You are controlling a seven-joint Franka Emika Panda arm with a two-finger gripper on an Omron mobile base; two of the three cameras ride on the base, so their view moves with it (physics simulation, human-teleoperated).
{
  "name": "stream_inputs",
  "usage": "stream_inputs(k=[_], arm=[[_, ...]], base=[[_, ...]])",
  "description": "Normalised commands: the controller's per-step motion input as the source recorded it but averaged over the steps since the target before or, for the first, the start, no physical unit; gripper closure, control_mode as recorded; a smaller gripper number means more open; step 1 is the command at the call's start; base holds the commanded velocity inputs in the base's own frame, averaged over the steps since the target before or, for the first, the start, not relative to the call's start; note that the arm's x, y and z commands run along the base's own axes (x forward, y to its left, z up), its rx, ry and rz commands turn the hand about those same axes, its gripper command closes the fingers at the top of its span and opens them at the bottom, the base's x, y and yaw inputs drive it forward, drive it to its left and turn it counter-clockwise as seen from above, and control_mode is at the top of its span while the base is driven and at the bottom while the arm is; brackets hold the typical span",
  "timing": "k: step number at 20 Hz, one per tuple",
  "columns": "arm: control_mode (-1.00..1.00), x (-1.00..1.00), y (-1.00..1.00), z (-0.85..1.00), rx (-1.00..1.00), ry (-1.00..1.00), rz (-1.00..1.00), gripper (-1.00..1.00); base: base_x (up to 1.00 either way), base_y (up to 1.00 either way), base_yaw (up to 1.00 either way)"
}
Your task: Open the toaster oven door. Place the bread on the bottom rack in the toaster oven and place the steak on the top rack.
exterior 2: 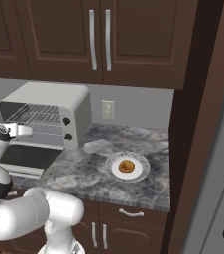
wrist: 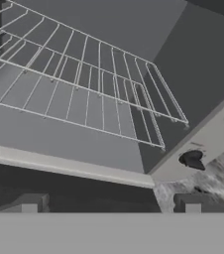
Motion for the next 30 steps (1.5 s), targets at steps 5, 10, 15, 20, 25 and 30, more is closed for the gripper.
stream_inputs(k=[5,10,15,20,25,30], arm=[[-1.0,0.08,0.01,0.0,0.0,-0.07,0.0,-1.0],[-1.0,0.15,0.05,0.0,0.0,0.0,0.0,-1.0],[-1.0,0.16,0.1,-0.07,-0.01,0.0,0.0,-1.0],[-1.0,0.15,0.07,-0.15,-0.03,-0.01,0.0,-1.0],[-1.0,0.17,0.05,-0.06,-0.01,0.0,0.0,-1.0],[-1.0,0.2,0.05,-0.11,-0.03,0.0,0.0,-1.0]], base=[[0.0,0.0,0.0],[0.0,0.0,0.0],[0.0,0.0,0.0],[0.0,0.0,0.0],[0.0,0.0,0.0],[0.0,0.0,0.0]])
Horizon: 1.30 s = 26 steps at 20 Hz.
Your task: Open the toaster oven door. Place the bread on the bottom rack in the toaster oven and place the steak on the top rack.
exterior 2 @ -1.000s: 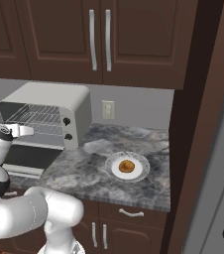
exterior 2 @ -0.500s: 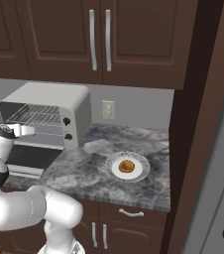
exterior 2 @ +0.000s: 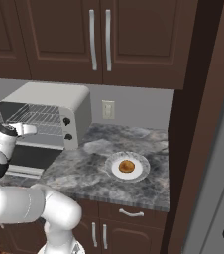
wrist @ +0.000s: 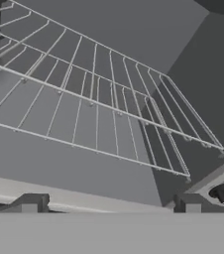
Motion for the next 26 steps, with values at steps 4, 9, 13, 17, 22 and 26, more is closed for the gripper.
stream_inputs(k=[4,9,13,17,22,26], arm=[[-1.0,0.24,0.09,-0.12,-0.04,0.0,0.0,-1.0],[-1.0,0.22,0.17,-0.12,0.0,0.0,-0.03,-1.0],[-1.0,0.15,0.17,-0.14,0.0,0.0,-0.06,-1.0],[-1.0,0.08,0.08,-0.19,0.0,0.0,-0.03,-1.0],[-1.0,0.16,0.04,-0.06,0.0,0.0,-0.01,-1.0],[-1.0,0.18,0.0,-0.01,0.0,0.02,0.0,-1.0]], base=[[0.0,0.0,0.0],[0.0,0.0,0.0],[0.0,0.0,0.0],[0.0,0.0,0.0],[0.0,0.0,0.0],[0.0,0.0,0.0]])
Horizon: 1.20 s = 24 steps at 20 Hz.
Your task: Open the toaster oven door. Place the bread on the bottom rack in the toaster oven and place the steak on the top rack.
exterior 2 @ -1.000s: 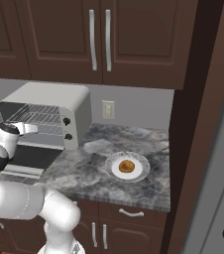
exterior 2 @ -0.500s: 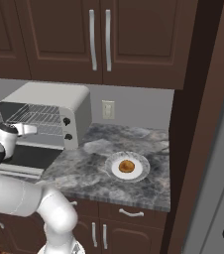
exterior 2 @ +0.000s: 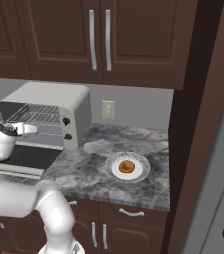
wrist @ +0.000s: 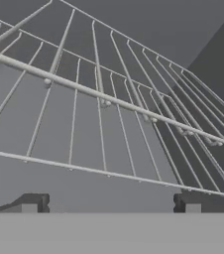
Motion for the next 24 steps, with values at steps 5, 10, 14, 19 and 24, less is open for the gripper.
stream_inputs(k=[5,10,14,19,24], arm=[[-1.0,0.19,0.0,-0.05,0.0,0.0,0.0,-1.0],[-1.0,0.17,0.0,-0.16,0.0,0.0,0.0,-1.0],[-1.0,0.21,0.0,-0.17,0.0,0.0,0.0,-1.0],[-1.0,0.18,0.0,-0.07,0.0,0.0,0.0,-1.0],[-1.0,0.03,0.0,-0.22,0.0,0.0,0.0,-1.0]], base=[[0.0,0.0,0.0],[0.0,0.0,0.0],[0.0,0.0,0.0],[0.0,0.0,0.0],[0.0,0.0,0.0]])
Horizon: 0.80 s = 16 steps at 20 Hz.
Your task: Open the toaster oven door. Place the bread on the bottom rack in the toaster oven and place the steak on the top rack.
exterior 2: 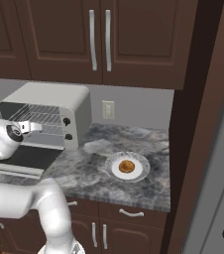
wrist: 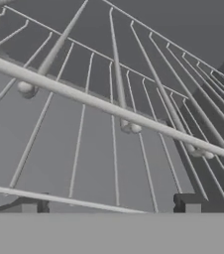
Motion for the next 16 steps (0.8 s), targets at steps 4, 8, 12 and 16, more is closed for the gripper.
stream_inputs(k=[4,8,12,16], arm=[[-1.0,0.19,0.0,-0.29,0.0,0.0,0.0,-1.0],[-1.0,0.23,0.01,-0.38,0.02,0.0,0.0,-1.0],[-1.0,0.2,0.0,-0.43,0.03,0.06,0.0,-1.0],[-1.0,0.07,0.01,-0.46,0.01,0.13,0.0,-1.0]], base=[[0.0,0.0,0.0],[0.0,0.0,0.0],[0.0,0.0,0.0],[0.0,0.0,0.0]])
